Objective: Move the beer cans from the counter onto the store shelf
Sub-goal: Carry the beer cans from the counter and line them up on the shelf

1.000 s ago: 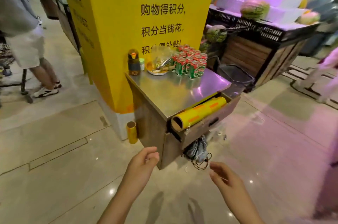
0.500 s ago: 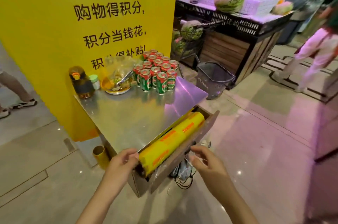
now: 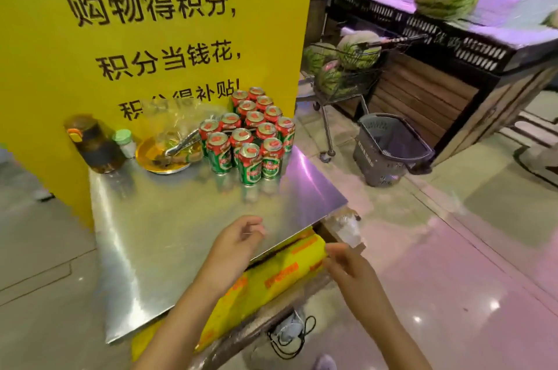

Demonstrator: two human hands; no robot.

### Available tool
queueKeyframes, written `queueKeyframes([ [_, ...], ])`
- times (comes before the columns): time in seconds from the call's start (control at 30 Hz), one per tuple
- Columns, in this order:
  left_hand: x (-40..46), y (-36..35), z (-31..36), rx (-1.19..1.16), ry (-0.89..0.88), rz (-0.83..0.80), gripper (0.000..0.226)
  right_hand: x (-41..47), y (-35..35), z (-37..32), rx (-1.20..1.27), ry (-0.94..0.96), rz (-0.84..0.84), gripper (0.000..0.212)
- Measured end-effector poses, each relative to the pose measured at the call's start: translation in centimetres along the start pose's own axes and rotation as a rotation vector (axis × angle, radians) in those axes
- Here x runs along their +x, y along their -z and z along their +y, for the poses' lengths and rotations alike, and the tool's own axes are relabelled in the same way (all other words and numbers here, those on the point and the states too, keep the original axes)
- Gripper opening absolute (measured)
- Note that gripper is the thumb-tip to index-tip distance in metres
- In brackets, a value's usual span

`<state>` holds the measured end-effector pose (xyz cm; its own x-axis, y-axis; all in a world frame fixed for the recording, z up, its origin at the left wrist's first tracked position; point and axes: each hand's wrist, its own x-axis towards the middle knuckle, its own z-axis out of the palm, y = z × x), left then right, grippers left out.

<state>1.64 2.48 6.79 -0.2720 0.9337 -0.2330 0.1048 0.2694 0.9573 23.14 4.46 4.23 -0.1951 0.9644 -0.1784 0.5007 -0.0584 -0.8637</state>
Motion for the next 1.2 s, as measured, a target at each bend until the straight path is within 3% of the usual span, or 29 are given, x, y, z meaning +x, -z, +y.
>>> queueKeyframes([
  [0.23,5.1,-2.8,-0.6,-0.019,0.142,0.268,0.016,13.7,1.6,-1.3,0.074,0.065,-0.261,0.024],
  [0.4,11.0,-1.9,-0.5,0.026,0.226,0.320,0.051,22.7,-0.7,-1.8,0.068,0.022,-0.297,0.063],
  [0.5,15.4,-1.3,-0.1,0.078,0.225,0.332,0.053,26.8,-2.1,-2.4,0.058,0.074,-0.341,0.080],
  [0.63,20.1,-0.5,-0.2,0.103,0.096,0.339,0.047,30.8,-5.1,-2.7,0.080,0.137,-0.359,0.089],
  [0.83,23.7,0.0,-2.3,0.077,0.043,0.307,0.065,32.3,-8.6,-2.2,0.236,0.074,-0.327,0.072],
  [1.2,24.0,-0.1,-3.9,0.069,0.042,0.386,0.068,32.3,-8.9,-1.8,0.247,0.119,-0.233,0.063],
])
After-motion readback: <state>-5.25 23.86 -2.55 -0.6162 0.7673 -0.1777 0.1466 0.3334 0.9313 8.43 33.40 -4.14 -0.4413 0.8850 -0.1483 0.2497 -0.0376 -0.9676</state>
